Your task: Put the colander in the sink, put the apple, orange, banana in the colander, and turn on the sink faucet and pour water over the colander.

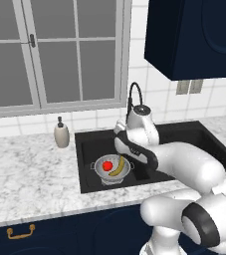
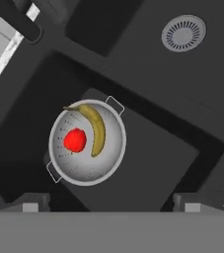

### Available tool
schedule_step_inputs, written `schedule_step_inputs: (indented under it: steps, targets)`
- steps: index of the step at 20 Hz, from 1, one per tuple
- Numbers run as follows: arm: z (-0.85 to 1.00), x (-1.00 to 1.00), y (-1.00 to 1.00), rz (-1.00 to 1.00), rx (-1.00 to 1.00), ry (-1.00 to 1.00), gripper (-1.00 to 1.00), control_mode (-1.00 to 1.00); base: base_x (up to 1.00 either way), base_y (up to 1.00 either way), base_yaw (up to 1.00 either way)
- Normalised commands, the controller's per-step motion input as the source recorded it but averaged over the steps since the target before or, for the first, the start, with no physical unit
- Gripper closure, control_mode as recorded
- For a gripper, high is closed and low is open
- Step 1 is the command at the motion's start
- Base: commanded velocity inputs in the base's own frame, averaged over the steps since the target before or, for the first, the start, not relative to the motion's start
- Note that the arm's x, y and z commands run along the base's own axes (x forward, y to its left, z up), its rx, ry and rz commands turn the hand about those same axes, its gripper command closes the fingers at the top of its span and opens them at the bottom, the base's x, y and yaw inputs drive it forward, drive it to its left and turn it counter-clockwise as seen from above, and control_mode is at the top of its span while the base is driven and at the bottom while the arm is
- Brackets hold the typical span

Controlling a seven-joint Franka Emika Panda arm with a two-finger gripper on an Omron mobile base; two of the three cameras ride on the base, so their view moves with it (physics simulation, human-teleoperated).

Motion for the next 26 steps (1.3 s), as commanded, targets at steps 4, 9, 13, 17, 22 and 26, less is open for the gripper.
schedule_step_inputs:
  steps: [4,9,13,17,22,26]
  targets:
    - [0.91,-0.31,-0.26,0.07,-0.02,0.11,-1.00,-1.00,0.00,0.00,0.00]
    - [0.50,-0.64,-0.65,0.09,-0.11,0.03,-1.00,-1.00,0.00,0.00,0.00]
    - [0.06,-0.71,-1.00,0.06,-0.15,0.00,-1.00,-1.00,0.00,0.00,0.00]
    - [0.00,-0.66,-1.00,0.00,-0.16,-0.02,-1.00,-1.00,0.00,0.00,0.00]
    - [-0.04,-0.18,-1.00,-0.04,-0.16,-0.03,-1.00,-1.00,0.00,0.00,0.00]
    - [-0.14,0.00,-1.00,-0.11,-0.14,0.00,-1.00,-1.00,0.00,0.00,0.00]
